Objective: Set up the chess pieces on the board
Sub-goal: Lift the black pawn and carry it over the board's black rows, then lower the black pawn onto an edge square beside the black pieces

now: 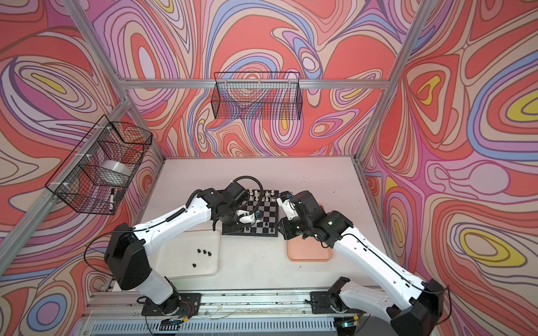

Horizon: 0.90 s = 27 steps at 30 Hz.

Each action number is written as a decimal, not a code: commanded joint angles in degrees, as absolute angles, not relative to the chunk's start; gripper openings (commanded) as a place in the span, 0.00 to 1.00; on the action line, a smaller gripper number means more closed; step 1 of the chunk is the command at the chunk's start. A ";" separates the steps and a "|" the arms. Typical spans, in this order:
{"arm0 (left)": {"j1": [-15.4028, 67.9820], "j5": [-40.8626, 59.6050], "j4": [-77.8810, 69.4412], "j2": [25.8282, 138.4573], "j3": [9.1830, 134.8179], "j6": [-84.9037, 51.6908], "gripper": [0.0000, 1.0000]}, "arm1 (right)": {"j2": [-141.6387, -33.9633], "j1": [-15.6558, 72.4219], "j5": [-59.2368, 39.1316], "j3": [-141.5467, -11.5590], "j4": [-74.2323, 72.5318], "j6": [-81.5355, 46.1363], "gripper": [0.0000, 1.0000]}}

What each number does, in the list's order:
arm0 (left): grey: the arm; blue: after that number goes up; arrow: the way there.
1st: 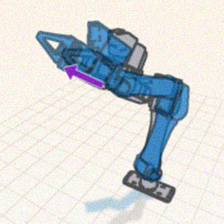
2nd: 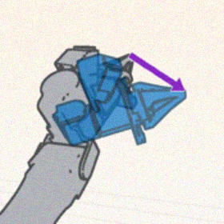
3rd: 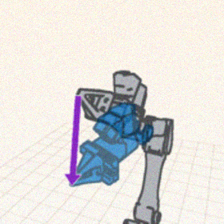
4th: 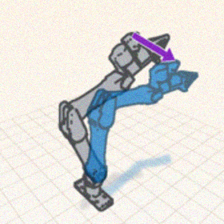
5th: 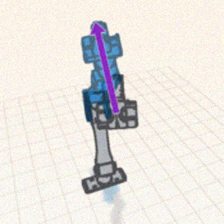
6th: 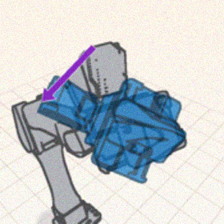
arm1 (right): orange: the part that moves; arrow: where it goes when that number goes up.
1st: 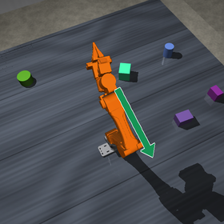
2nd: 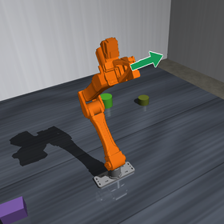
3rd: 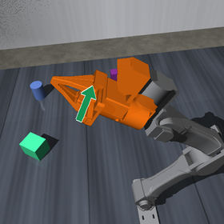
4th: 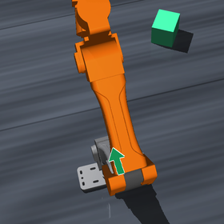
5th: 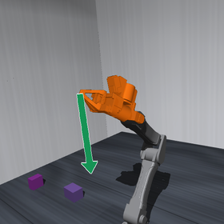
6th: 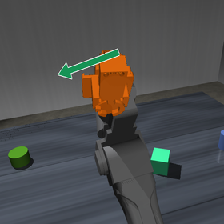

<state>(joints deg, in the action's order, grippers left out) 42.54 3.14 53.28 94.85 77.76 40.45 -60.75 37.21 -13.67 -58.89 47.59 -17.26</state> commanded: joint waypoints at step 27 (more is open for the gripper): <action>46.05 3.62 51.50 111.49 88.53 41.43 0.12 | -54.67 37.36 -8.53 -59.43 56.25 -18.53 0.18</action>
<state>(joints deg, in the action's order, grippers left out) 45.47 3.99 51.62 110.28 87.66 40.49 -55.07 37.21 -9.37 -60.10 55.96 -18.33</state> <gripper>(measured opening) 0.117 0.185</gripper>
